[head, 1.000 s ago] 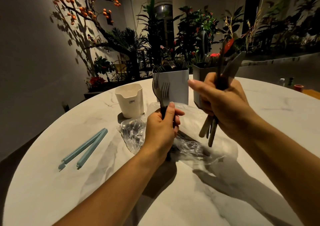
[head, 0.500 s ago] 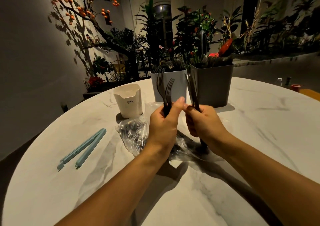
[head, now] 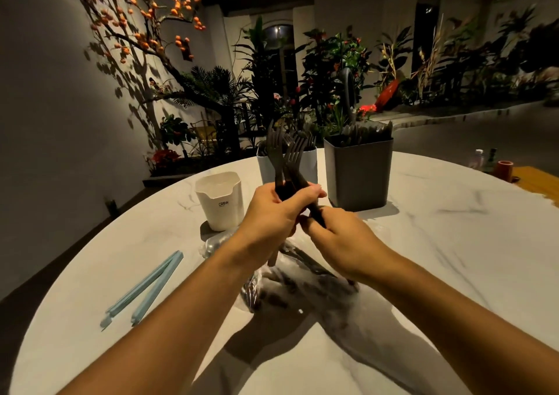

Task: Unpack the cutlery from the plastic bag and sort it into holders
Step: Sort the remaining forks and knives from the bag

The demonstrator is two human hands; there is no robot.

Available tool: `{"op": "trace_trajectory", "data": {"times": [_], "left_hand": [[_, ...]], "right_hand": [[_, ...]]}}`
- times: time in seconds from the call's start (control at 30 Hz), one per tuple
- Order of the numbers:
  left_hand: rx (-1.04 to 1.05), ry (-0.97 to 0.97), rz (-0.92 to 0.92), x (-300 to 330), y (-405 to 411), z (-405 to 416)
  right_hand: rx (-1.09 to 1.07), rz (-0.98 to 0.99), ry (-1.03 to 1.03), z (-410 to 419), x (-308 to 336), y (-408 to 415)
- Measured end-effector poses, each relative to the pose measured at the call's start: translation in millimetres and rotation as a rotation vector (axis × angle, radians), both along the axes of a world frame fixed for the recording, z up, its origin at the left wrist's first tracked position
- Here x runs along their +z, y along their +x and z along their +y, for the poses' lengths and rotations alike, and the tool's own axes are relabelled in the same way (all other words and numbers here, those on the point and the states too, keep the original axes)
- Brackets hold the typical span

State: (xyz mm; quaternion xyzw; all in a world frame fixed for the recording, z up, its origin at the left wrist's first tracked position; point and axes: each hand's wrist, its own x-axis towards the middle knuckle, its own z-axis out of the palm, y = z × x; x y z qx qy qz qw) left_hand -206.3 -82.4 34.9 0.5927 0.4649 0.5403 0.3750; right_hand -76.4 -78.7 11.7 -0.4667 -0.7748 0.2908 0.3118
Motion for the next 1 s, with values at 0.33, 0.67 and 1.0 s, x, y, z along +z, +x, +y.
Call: {"op": "trace_trajectory", "data": {"times": [0.33, 0.67, 1.0], "left_hand": [[-0.358, -0.081, 0.186, 55, -10, 8], [-0.096, 0.15, 0.084, 79, 33, 50], [-0.06, 0.276, 0.033, 143, 56, 103]], "right_hand": [[0.246, 0.175, -0.218, 9, 53, 42], [0.029, 0.22, -0.035, 42, 92, 59], [-0.082, 0.185, 0.143, 95, 162, 72]]}}
